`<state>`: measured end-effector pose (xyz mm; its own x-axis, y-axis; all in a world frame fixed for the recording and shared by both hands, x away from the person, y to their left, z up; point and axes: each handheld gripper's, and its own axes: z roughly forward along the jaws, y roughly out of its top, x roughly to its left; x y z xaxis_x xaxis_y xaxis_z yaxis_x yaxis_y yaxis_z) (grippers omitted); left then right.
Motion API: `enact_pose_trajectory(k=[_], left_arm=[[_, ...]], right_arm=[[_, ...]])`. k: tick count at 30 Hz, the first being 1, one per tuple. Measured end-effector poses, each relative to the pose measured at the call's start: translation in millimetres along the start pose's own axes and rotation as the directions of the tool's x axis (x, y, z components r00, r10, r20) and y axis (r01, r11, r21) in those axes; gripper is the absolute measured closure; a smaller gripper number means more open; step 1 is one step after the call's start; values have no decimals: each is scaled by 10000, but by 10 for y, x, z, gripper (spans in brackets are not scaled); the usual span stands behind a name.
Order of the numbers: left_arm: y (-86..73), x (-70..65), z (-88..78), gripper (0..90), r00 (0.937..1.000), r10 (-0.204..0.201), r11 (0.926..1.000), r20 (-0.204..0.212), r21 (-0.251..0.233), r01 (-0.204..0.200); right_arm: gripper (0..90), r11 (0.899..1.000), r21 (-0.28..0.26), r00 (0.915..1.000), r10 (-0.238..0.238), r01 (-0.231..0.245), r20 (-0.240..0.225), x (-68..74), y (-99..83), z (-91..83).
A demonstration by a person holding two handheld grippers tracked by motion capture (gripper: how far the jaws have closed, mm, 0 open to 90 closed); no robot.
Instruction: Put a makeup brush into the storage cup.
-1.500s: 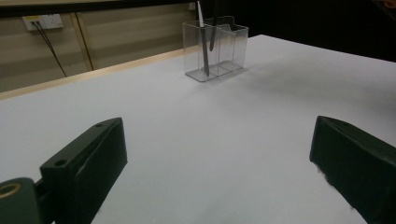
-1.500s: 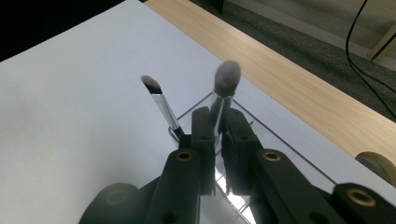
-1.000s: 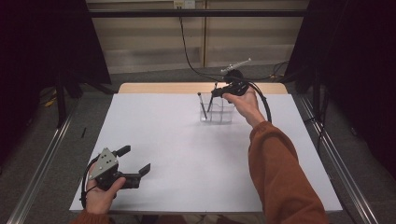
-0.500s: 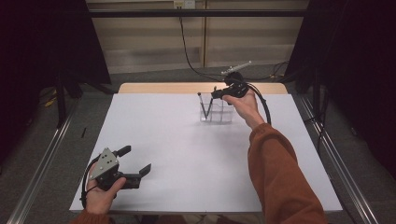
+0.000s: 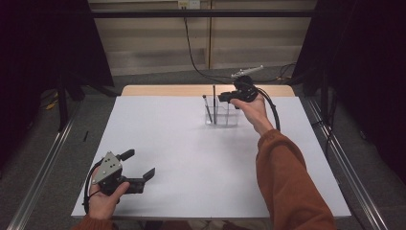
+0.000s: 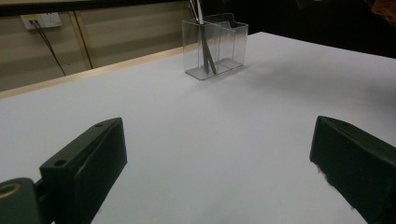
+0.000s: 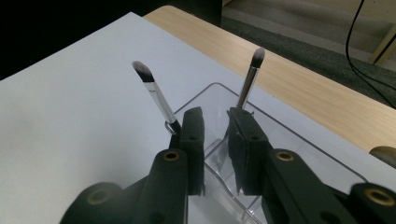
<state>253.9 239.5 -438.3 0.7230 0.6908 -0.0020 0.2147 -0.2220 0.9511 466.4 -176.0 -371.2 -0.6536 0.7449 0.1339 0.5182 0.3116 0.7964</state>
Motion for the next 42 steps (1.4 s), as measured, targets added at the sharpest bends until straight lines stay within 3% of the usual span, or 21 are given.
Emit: enact_pose_trajectory(k=[7, 14, 18, 23, 27, 33, 42], left_arm=[[2, 3, 14, 38, 10000, -67, 10000, -16, 11, 67], [-3, 10, 12, 38, 9998, -170, 9999, -64, 5, 170], [-3, 12, 0, 38, 9997, -230, 9997, -123, -28, 229], [-11, 7, -28, 38, 9995, -262, 9996, -182, -60, 261], [-11, 5, -38, 38, 9995, -233, 9997, -197, -68, 232], [-9, 6, -50, 38, 9996, -206, 9998, -212, -76, 204], [-10, 10, -62, 38, 9989, -327, 9993, -328, -178, 321]], right_arm=[[615, 9986, -526, 10000, 36, -39, -71, -5, -67, -50], [346, 9957, -925, 9999, -3, -12, -162, 16, -147, -95], [196, 9932, -1127, 9995, 271, -288, -174, 7, -190, -145], [72, 9891, -1423, 9992, 378, -388, -101, 40, -235, -218], [19, 9874, -1555, 9996, 260, -276, -125, 59, -296, -256], [33, 9838, -1745, 9990, 365, -405, -260, 72, -336, -335], [35, 9810, -1923, 9997, 252, -243, 24, 147, -461, -476]])
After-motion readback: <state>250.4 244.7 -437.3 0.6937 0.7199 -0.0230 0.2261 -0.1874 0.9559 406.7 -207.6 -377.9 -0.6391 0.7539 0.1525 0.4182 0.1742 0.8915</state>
